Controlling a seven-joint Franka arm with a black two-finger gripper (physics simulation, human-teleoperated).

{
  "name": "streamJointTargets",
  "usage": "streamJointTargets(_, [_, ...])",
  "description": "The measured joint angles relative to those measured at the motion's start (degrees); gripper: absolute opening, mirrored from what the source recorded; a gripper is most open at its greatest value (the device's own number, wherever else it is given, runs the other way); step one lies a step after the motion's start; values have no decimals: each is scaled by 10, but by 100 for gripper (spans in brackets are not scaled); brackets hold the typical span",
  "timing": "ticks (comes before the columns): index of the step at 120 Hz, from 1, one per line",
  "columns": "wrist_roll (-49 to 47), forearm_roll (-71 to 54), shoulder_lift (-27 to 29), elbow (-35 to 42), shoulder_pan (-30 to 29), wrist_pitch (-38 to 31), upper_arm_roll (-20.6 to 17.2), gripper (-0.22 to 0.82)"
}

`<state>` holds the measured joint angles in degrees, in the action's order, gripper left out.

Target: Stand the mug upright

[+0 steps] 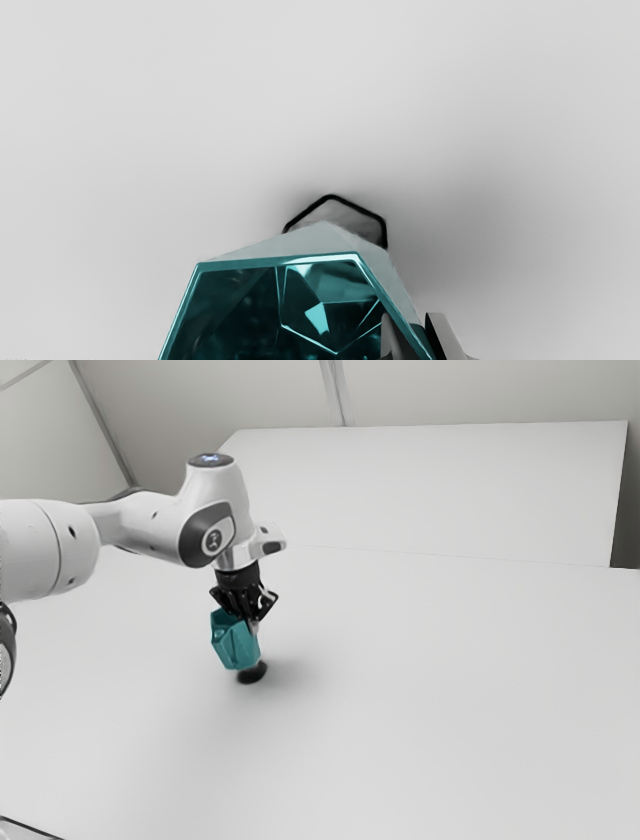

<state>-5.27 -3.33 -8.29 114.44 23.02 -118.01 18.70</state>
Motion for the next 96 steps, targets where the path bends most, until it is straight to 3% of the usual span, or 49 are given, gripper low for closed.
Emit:
streamJointTargets(75, [-7,0,-25,2,0,19,0,-17])
streamJointTargets(83, [-6,2,-25,2,0,22,0,-9])
streamJointTargets(96, [-4,6,-23,-1,0,30,-1,14])
